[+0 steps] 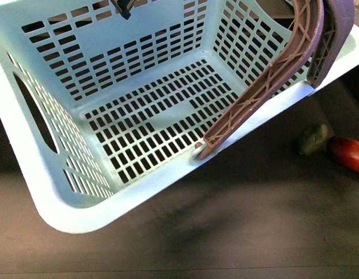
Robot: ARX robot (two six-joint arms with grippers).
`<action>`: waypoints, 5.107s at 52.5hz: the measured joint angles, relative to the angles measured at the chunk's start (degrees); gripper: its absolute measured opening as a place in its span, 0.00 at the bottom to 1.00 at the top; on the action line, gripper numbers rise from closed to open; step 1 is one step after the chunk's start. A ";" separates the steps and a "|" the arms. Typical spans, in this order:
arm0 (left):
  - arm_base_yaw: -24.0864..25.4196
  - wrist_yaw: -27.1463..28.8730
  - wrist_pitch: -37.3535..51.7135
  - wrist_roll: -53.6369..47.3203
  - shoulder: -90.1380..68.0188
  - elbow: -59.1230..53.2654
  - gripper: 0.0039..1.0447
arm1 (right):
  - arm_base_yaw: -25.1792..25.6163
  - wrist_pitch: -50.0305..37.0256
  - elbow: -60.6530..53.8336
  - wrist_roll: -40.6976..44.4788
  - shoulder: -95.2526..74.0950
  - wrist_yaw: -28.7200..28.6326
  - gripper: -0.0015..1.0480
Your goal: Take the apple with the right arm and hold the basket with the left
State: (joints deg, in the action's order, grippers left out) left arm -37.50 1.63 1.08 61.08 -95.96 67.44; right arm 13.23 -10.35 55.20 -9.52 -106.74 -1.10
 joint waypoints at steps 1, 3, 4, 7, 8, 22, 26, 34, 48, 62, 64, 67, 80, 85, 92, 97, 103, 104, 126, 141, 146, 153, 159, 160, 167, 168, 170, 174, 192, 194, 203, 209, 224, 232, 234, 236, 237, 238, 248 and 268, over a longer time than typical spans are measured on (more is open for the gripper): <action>0.00 0.00 0.00 0.02 0.00 0.00 0.15 | 0.00 0.17 -0.07 -0.13 0.87 -0.17 0.70; -0.02 -0.04 0.00 0.02 0.00 0.00 0.15 | -0.22 0.76 -0.11 -0.79 4.26 -0.68 0.70; 0.00 -0.07 -0.02 0.02 0.00 0.00 0.15 | -0.42 1.07 -0.02 -1.14 5.84 -0.83 0.70; 0.00 -0.09 0.00 0.02 0.00 0.00 0.15 | -1.51 2.16 0.96 -1.99 9.88 -0.90 0.70; 0.00 -0.09 0.00 0.02 0.00 0.00 0.15 | -2.29 2.80 1.84 -2.38 11.41 -0.85 0.70; 0.00 0.04 -0.02 0.00 0.00 0.00 0.15 | -14.53 7.52 11.41 -3.50 14.91 -0.28 0.70; 0.00 0.02 0.00 0.02 0.00 0.00 0.15 | -19.52 8.96 13.77 -3.04 14.14 0.81 0.70; 0.00 0.02 0.00 0.00 0.00 0.00 0.15 | -25.49 10.12 16.48 -2.71 12.41 2.32 0.70; 0.00 0.09 0.00 0.02 0.00 0.00 0.15 | -32.39 12.94 16.85 -2.73 11.06 4.09 0.70; 0.04 0.35 -0.02 0.09 -0.07 0.00 0.15 | -35.08 14.05 14.25 -3.48 11.47 6.10 0.83; 0.04 0.35 -0.02 0.00 -0.07 0.00 0.15 | -35.06 13.92 14.05 -3.41 11.61 6.40 0.86; 0.07 0.33 -0.02 0.02 -0.07 0.00 0.15 | -34.97 13.60 13.73 -3.54 12.02 6.78 0.92; 0.02 -0.37 -0.02 0.07 -0.59 0.02 0.15 | -31.54 11.34 11.54 -4.66 17.59 9.27 0.92; 0.02 -0.02 -0.02 0.09 -0.66 0.00 0.15 | -28.52 10.14 8.04 -4.66 21.57 11.56 0.92; 0.04 0.37 -0.02 -0.26 -0.63 0.02 0.15 | -23.56 8.74 0.94 -5.38 28.30 15.10 0.92; 0.04 -0.13 -0.02 -0.15 -0.63 0.02 0.15 | -19.87 8.09 -7.15 -6.47 34.32 17.27 0.92; -0.13 0.00 -0.02 -0.24 -0.66 0.02 0.15 | -19.58 8.09 -8.11 -6.82 34.82 17.00 0.92; -0.15 -0.02 -0.02 -0.26 -0.66 0.02 0.15 | -19.58 8.09 -8.13 -6.84 34.80 16.98 0.92; 0.00 0.04 -0.02 -0.15 -0.70 0.02 0.15 | -14.58 -29.99 -35.36 8.48 46.27 1.33 0.26; 0.00 -0.13 -0.02 -0.13 -0.70 0.02 0.15 | -13.31 -30.12 -44.02 9.25 54.71 1.22 0.02; 0.00 0.09 -0.02 -0.17 -0.70 0.02 0.15 | -13.31 -28.76 -46.82 9.25 58.75 1.22 0.02; 0.00 0.11 -0.02 -0.17 -0.70 0.02 0.15 | -13.31 -27.08 -48.65 9.25 62.20 1.25 0.02; 0.00 -0.04 -0.02 -0.15 -0.70 0.02 0.15 | -13.31 -24.85 -50.34 9.25 66.07 1.22 0.02; 0.00 -0.04 -0.02 -0.15 -0.70 0.02 0.15 | -13.31 -24.65 -50.45 9.25 66.38 1.22 0.02; 0.00 0.00 -0.02 -0.15 -0.70 0.02 0.15 | -13.31 -22.10 -51.58 9.22 70.16 1.25 0.02; 0.00 0.00 -0.02 -0.15 -0.70 0.02 0.15 | -13.31 -21.90 -51.67 9.22 70.49 1.25 0.02; 0.00 0.00 -0.02 -0.15 -0.70 0.02 0.15 | -13.31 -21.00 -52.06 9.22 71.73 1.25 0.02; 0.00 0.00 -0.02 -0.15 -0.70 0.02 0.15 | -13.31 -19.39 -52.63 9.25 73.81 1.22 0.02; 0.00 0.00 -0.02 -0.20 -0.70 0.02 0.15 | -13.31 -14.05 -54.16 9.27 82.27 1.16 0.02; 0.00 0.02 -0.02 -0.17 -0.70 0.02 0.15 | -13.31 -13.22 -54.16 9.27 83.03 1.16 0.02; 0.00 0.07 -0.02 -0.20 -0.70 0.02 0.15 | -13.31 -9.44 -54.16 9.27 86.95 1.18 0.02; 0.00 0.02 -0.02 -0.17 -0.70 0.02 0.15 | -13.31 -6.40 -54.16 9.27 90.03 1.16 0.02; 0.00 -0.02 -0.02 -0.17 -0.70 0.02 0.15 | -13.31 -2.05 -54.16 9.27 94.38 1.18 0.02; 0.00 0.07 -0.02 -0.17 -0.70 0.02 0.15 | -13.31 0.00 -54.16 9.27 96.45 1.18 0.02; 0.00 0.04 -0.02 -0.17 -0.70 0.02 0.15 | -13.31 1.75 -54.16 9.27 98.07 1.20 0.02; 0.00 0.04 -0.02 -0.17 -0.70 0.02 0.15 | -13.31 5.20 -54.16 9.29 100.28 1.09 0.02; 0.00 0.00 -0.02 -0.17 -0.70 0.02 0.15 | -13.31 7.37 -54.16 9.27 101.94 1.07 0.02; 0.00 -0.04 -0.02 -0.17 -0.70 0.02 0.15 | -13.31 8.87 -54.16 9.27 103.38 1.27 0.02; 0.00 -0.04 -0.02 -0.20 -0.72 0.02 0.15 | -13.31 10.27 -54.16 9.29 106.29 1.22 0.02; 0.00 0.02 -0.02 -0.15 -0.74 0.02 0.15 | -13.31 10.27 -54.14 9.35 106.38 1.22 0.47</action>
State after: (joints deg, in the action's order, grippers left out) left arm -37.50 1.65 1.06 60.93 -96.71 67.46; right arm -0.08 -0.08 1.06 -0.16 -0.36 0.12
